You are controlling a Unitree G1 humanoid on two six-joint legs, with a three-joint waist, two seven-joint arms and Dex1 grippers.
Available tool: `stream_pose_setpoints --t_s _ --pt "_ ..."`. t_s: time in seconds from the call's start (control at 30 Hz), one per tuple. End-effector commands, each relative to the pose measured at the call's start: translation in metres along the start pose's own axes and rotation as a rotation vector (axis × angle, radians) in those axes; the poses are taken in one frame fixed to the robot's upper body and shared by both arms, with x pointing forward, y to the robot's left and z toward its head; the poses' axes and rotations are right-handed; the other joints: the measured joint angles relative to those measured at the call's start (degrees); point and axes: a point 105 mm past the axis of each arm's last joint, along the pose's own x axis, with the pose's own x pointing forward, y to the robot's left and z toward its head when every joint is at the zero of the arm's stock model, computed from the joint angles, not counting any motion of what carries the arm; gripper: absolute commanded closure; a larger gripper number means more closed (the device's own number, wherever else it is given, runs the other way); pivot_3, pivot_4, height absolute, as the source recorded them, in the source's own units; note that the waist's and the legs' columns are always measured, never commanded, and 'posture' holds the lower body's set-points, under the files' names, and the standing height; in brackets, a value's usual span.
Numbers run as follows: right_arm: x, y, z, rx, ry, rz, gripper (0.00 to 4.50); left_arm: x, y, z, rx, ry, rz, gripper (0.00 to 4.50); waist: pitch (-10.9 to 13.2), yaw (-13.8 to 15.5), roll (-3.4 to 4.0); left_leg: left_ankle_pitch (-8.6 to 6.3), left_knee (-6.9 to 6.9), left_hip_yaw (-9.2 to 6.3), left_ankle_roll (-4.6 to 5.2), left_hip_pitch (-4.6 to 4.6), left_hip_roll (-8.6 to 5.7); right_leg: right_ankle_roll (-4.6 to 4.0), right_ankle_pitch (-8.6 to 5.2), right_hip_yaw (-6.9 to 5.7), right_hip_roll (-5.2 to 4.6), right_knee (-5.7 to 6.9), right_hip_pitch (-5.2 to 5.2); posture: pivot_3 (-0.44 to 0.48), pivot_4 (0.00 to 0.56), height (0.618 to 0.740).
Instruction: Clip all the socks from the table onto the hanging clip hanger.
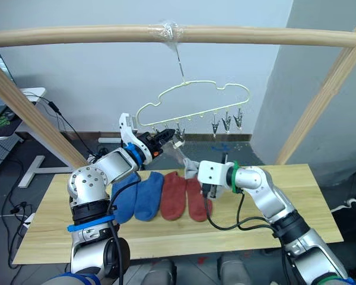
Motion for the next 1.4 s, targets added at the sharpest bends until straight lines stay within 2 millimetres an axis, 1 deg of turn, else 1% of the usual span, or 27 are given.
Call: stream_pose_setpoints --t_s 0.03,0.1,0.2,0.23,0.33,0.43,0.53,0.6,0.73,1.03,1.17,1.37,1.4 --pt "0.008 -0.018 0.021 -0.046 -0.036 -0.045 4.48 -0.004 -0.02 0.005 0.029 0.002 -0.074 4.32 0.0 0.0 0.0 0.0 0.0 0.0 -0.01 -0.1 0.0 -0.01 0.0 0.0 0.0 -0.02 -0.08 0.027 0.176 0.74" --pt "0.009 -0.023 0.025 -0.067 -0.039 -0.056 4.48 -0.005 -0.022 0.003 0.041 0.014 -0.083 4.32 0.0 0.2 0.0 0.01 0.0 0.0 -0.02 -0.15 -0.01 -0.01 0.01 -0.01 -0.01 -0.01 -0.14 0.027 0.176 0.74" --pt "0.01 -0.025 0.027 -0.068 -0.041 -0.063 4.48 -0.007 -0.024 0.002 0.052 0.022 -0.09 4.32 0.0 0.6 0.0 0.01 0.0 -0.02 -0.02 -0.2 -0.01 -0.02 0.01 -0.03 -0.01 -0.03 -0.19 0.027 0.176 0.74" --pt "0.01 -0.026 0.027 -0.089 -0.037 -0.071 4.48 -0.008 -0.023 0.002 0.053 0.019 -0.083 4.32 0.0 0.6 0.0 0.01 -0.01 -0.03 -0.02 -0.21 0.0 -0.03 0.0 -0.04 -0.01 -0.03 -0.2 0.042 0.17 0.74" --pt "0.01 -0.029 0.031 -0.148 -0.03 -0.078 4.48 -0.01 -0.023 -0.001 0.052 0.017 -0.08 4.32 0.0 0.9 0.0 0.01 -0.01 -0.02 -0.03 -0.26 -0.01 -0.03 0.0 -0.03 -0.02 -0.04 -0.24 0.042 0.17 0.74" --pt "0.011 -0.032 0.03 -0.169 -0.023 -0.088 4.48 -0.01 -0.025 -0.005 0.063 0.031 -0.091 4.32 0.0 0.9 0.0 0.01 -0.01 -0.02 -0.03 -0.29 0.0 -0.03 0.0 -0.04 -0.02 -0.03 -0.29 0.048 0.168 0.74" --pt "0.009 -0.041 0.028 -0.238 0.001 -0.122 4.48 -0.012 -0.026 -0.007 0.08 0.047 -0.102 4.32 0.0 0.9 0.0 0.02 -0.01 -0.02 -0.04 -0.29 -0.01 -0.03 0.01 -0.04 -0.02 -0.02 -0.29 0.048 0.168 0.74" --pt "0.008 -0.044 0.028 -0.24 -0.001 -0.132 4.48 -0.012 -0.026 -0.006 0.075 0.042 -0.102 4.32 0.0 0.9 0.0 0.02 -0.01 -0.02 -0.05 -0.29 -0.01 -0.03 0.01 -0.04 -0.02 -0.02 -0.29 0.046 0.168 0.74" --pt "0.008 -0.043 0.028 -0.262 -0.011 -0.126 4.48 -0.01 -0.022 -0.005 0.088 0.027 -0.083 4.32 0.0 0.9 0.0 0.02 -0.01 -0.03 -0.05 -0.32 -0.01 -0.03 0.01 -0.04 -0.02 -0.05 -0.3 0.046 0.166 0.74" --pt "0.008 -0.045 0.033 -0.299 -0.027 -0.135 4.48 -0.011 -0.022 -0.005 0.087 0.022 -0.088 4.32 0.0 0.9 0.0 0.02 -0.01 -0.03 -0.05 -0.36 -0.01 -0.04 0.01 -0.05 -0.04 -0.06 -0.33 0.048 0.165 0.74" --pt "0.009 -0.046 0.037 -0.316 -0.036 -0.142 4.48 -0.012 -0.023 -0.007 0.091 0.022 -0.092 4.32 0.0 1.0 0.0 0.03 -0.01 -0.03 -0.06 -0.36 -0.01 -0.04 0.01 -0.05 -0.04 -0.07 -0.33 0.058 0.148 0.74" --pt "0.01 -0.047 0.038 -0.317 -0.041 -0.143 4.48 -0.015 -0.026 -0.005 0.096 0.013 -0.113 4.32 0.0 1.0 0.0 0.12 -0.01 -0.03 -0.23 -0.37 -0.01 -0.04 0.01 -0.05 -0.04 -0.07 -0.33 0.058 0.148 0.74" --pt "0.01 -0.046 0.038 -0.316 -0.041 -0.141 4.49 -0.015 -0.027 -0.005 0.094 0.01 -0.115 3.97 0.0 1.0 0.0 0.12 -0.01 -0.03 -0.23 -0.37 -0.01 -0.04 0.01 -0.05 -0.04 -0.07 -0.33 0.062 0.148 0.74"
